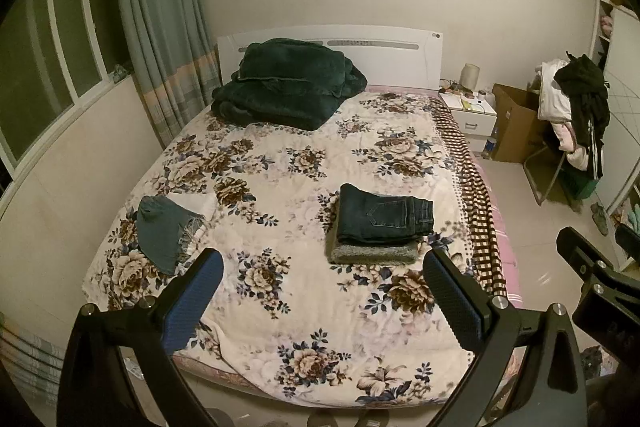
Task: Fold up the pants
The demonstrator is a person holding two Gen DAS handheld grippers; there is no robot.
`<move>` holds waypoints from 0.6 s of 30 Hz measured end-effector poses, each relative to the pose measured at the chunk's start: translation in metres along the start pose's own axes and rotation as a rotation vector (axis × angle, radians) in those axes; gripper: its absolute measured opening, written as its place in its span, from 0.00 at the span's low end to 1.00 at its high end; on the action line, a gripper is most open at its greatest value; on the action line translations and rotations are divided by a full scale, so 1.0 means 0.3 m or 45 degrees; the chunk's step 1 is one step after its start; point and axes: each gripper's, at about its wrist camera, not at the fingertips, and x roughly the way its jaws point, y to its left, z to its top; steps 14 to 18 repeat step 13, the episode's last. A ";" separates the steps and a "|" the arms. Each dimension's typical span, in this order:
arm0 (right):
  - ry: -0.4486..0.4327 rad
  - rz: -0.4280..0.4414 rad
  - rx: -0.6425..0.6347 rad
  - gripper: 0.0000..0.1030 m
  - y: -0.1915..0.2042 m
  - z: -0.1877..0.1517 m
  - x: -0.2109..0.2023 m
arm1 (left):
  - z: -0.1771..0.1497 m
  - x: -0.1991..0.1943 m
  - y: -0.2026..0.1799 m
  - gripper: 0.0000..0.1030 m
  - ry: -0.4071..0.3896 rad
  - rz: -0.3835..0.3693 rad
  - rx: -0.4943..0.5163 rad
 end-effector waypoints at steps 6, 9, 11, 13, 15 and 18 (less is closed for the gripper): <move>-0.002 0.007 0.001 1.00 0.000 0.003 -0.005 | -0.003 0.000 0.002 0.99 0.000 -0.005 0.000; -0.003 0.008 0.006 1.00 -0.003 0.001 -0.009 | -0.001 -0.001 0.000 0.99 -0.001 -0.012 0.000; -0.004 0.006 0.003 1.00 -0.004 0.001 -0.012 | 0.000 -0.017 0.000 0.99 -0.012 -0.012 -0.009; -0.004 0.008 0.002 1.00 -0.003 0.005 -0.014 | 0.004 -0.037 -0.005 0.99 -0.028 -0.008 -0.012; -0.004 0.008 0.002 1.00 -0.003 0.005 -0.014 | 0.004 -0.037 -0.005 0.99 -0.028 -0.008 -0.012; -0.004 0.008 0.002 1.00 -0.003 0.005 -0.014 | 0.004 -0.037 -0.005 0.99 -0.028 -0.008 -0.012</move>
